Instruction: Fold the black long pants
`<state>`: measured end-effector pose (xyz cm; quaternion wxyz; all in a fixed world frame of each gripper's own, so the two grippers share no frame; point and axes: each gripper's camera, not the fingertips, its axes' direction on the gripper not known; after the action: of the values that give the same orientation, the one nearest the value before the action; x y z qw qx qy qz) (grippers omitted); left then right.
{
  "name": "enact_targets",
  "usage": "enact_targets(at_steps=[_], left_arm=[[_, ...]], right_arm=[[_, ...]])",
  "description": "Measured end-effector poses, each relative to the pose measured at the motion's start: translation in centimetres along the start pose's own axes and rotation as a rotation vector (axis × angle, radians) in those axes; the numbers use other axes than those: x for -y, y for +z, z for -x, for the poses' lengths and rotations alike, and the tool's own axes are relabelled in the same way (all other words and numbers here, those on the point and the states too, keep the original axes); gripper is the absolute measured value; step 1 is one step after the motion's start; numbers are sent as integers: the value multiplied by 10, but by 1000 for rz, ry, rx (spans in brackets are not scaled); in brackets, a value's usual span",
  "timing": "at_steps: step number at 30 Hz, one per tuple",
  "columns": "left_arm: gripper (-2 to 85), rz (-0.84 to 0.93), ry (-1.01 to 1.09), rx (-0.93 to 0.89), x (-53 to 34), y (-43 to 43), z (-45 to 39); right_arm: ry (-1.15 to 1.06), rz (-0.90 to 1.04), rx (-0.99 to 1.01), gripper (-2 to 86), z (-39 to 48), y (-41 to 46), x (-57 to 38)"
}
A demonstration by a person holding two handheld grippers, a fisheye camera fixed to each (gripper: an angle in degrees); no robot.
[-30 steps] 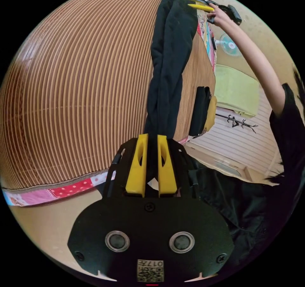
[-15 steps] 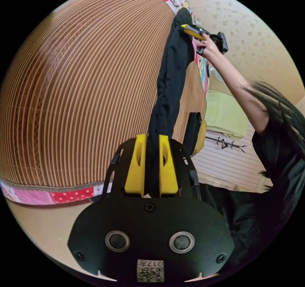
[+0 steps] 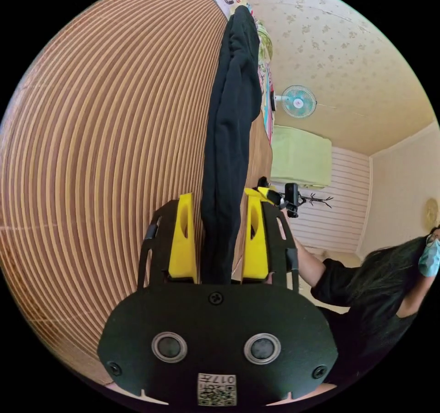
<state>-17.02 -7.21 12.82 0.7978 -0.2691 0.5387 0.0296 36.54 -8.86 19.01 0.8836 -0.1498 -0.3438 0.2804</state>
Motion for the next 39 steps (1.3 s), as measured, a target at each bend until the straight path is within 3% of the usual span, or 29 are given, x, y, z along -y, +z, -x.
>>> enact_targets(at_steps=[3, 7, 11, 13, 16, 20, 28, 30, 33, 39], left_arm=[[135, 39, 19, 18, 1, 9, -3], [114, 4, -13, 23, -1, 5, 1], [104, 29, -122, -154, -1, 10, 17], [95, 90, -163, -223, -3, 16, 18], [67, 23, -89, -349, -11, -7, -8], [62, -57, 154, -416, -27, -66, -100], [97, -143, 611, -171, -84, -169, -360], [90, -224, 730, -48, -108, -194, -440], [68, -333, 863, -33, -131, -220, -523], [63, -448, 888, 53, -106, -249, -604]], right_arm=[[2, 80, 167, 163, -25, 17, -19], [30, 86, 239, 145, -42, 32, -24], [114, 80, 573, 101, -76, 30, -24], [107, 108, 619, 69, -77, 28, -27], [-10, 90, 652, 41, -50, -1, -32], [-219, 43, 816, 28, 10, -58, -52], [-667, -14, 817, 20, 179, -197, -102], [-819, -29, 824, 18, 232, -242, -118], [-1004, -65, 861, 17, 295, -294, -140], [-1078, -142, 701, 15, 371, -342, -146]])
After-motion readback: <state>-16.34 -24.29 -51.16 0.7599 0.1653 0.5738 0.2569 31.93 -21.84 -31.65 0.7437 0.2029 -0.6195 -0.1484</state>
